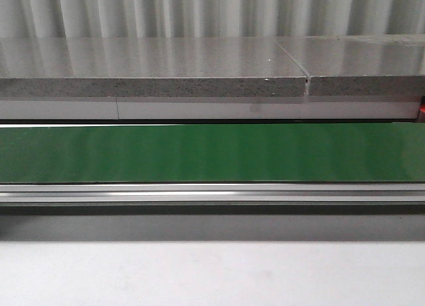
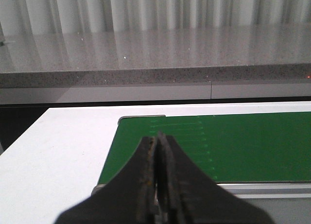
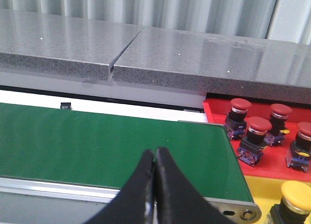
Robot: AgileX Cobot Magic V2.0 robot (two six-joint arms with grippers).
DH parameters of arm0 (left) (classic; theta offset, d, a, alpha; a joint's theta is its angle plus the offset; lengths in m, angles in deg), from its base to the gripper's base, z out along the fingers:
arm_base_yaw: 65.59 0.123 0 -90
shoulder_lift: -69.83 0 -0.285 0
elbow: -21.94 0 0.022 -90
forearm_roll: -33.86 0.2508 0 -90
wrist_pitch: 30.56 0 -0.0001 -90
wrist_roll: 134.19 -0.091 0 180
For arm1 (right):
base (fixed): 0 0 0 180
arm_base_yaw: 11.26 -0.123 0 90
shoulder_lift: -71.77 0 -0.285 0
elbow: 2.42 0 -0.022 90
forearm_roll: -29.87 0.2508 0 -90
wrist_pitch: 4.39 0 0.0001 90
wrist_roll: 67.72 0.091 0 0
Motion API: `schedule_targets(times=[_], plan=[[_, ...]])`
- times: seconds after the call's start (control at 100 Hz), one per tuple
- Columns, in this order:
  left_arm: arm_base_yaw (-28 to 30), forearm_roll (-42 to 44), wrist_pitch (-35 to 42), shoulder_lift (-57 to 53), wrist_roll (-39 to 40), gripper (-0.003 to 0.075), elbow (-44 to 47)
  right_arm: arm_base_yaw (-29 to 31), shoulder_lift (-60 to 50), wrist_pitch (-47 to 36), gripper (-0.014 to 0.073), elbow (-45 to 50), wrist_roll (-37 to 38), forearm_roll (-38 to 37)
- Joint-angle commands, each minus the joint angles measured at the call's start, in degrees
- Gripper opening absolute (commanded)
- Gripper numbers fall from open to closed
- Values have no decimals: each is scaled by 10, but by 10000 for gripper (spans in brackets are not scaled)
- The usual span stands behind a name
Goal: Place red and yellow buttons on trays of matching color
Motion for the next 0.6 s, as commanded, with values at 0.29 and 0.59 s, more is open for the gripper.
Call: schedule_targets(times=[0.29,0.59], plan=[[-40,75,72,-19,73,-20,27,2,0,-46,-68,-4,0,-7],[-41,75,74,-19,73,-20,27,2,0,-46,-68,-4,0,-7]])
